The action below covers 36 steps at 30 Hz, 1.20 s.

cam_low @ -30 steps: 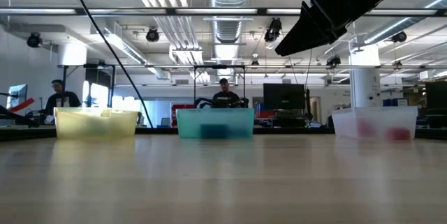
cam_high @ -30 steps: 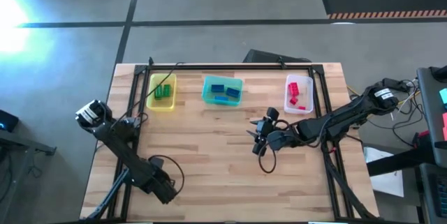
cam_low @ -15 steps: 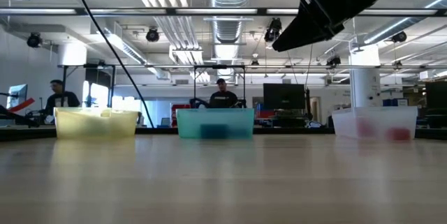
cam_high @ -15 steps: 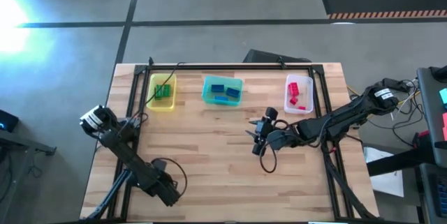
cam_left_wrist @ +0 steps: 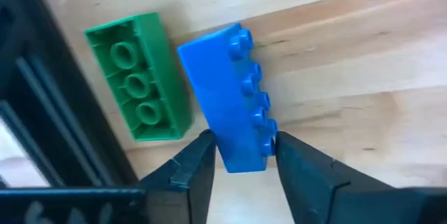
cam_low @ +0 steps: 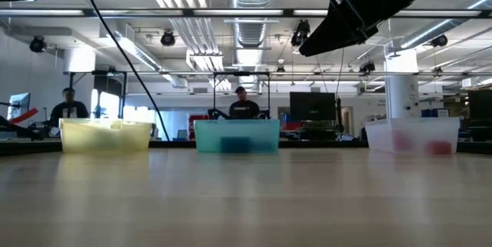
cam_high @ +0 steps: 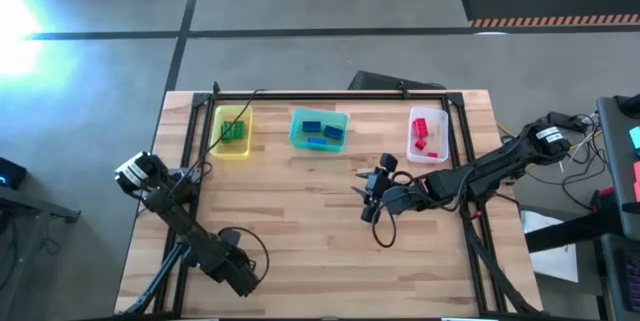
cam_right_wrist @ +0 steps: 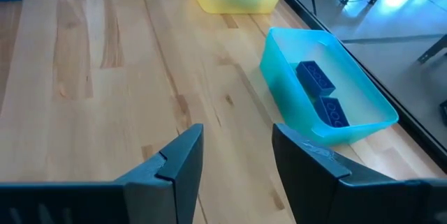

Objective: Sort & place blocks by color
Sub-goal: Put the blue game piece into the green bin

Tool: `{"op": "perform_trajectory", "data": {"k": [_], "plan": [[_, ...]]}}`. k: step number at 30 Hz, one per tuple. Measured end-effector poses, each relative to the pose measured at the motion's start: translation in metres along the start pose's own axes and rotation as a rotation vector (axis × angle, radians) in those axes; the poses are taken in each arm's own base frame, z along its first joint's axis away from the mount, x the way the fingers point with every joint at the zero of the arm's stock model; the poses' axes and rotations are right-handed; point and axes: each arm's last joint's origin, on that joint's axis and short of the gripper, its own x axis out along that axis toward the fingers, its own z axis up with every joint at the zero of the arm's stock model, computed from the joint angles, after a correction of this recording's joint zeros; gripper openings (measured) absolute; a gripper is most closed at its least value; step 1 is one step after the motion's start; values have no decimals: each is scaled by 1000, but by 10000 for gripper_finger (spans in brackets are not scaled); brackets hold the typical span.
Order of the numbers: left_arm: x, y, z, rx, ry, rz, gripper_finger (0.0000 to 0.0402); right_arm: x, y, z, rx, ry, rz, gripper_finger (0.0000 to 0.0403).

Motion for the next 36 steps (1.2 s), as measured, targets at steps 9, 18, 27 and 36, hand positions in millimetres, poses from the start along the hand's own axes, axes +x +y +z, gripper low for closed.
{"op": "perform_trajectory", "data": {"k": [9,18,27,36], "plan": [[-1,-2,0,23,-12,-41,83,0,0,0,0,0,0,162],[-6,-2,1,91,-66,-78,78,0,0,0,-15,1,0,162],[-48,-10,10,259,-457,-395,76,0,3,2,-74,-11,97,162],[-86,-31,21,525,-1079,-590,76,2,23,16,-107,-399,522,162]]}}
